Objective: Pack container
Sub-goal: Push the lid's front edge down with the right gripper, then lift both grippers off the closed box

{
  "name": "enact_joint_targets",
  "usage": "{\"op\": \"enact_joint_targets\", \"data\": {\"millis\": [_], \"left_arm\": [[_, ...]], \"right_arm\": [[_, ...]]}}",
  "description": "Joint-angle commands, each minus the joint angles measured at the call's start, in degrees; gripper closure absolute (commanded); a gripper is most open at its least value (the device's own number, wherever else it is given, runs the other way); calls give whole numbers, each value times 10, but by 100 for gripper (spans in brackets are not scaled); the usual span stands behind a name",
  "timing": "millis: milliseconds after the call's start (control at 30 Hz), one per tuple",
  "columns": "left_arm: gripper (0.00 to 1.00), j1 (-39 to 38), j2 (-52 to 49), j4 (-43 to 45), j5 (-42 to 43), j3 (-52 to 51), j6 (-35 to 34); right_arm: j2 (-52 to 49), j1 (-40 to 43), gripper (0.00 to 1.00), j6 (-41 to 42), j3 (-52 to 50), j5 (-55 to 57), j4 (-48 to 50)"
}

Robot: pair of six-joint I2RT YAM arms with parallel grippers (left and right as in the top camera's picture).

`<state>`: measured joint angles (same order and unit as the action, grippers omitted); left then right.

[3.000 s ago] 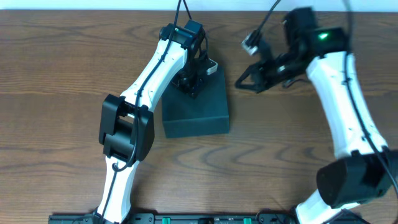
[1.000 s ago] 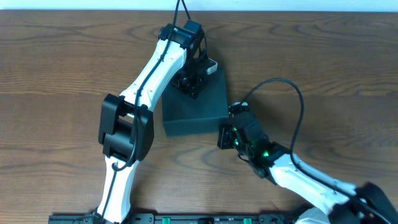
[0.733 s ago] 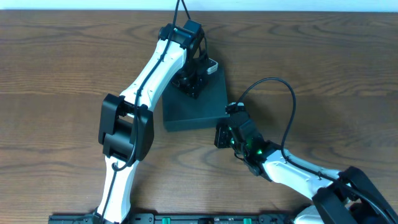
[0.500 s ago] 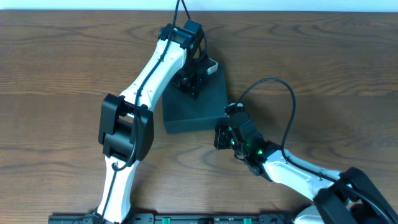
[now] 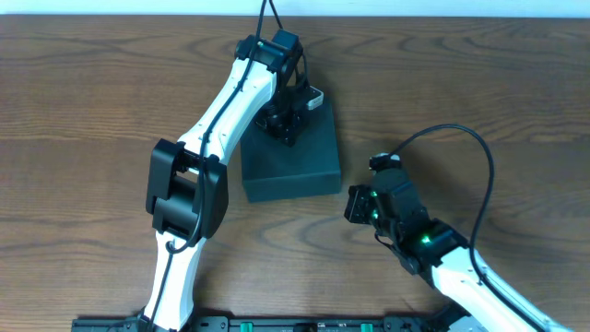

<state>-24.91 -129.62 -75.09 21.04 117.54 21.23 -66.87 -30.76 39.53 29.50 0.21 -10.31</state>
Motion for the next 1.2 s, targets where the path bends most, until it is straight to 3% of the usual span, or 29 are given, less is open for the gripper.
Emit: {"op": "enact_joint_targets", "data": {"millis": [0, 233, 733, 1167], "left_arm": [[94, -6, -19, 2, 11, -14, 2], [94, -6, -19, 2, 11, -14, 2], [94, -6, -19, 0, 11, -14, 2], [94, -6, -19, 0, 11, -14, 1]], "right_arm": [[-42, 3, 99, 25, -4, 4, 16], [-138, 5, 98, 33, -4, -9, 115], [-161, 4, 98, 16, -4, -17, 146], [-240, 0, 99, 48, -4, -27, 296]]}}
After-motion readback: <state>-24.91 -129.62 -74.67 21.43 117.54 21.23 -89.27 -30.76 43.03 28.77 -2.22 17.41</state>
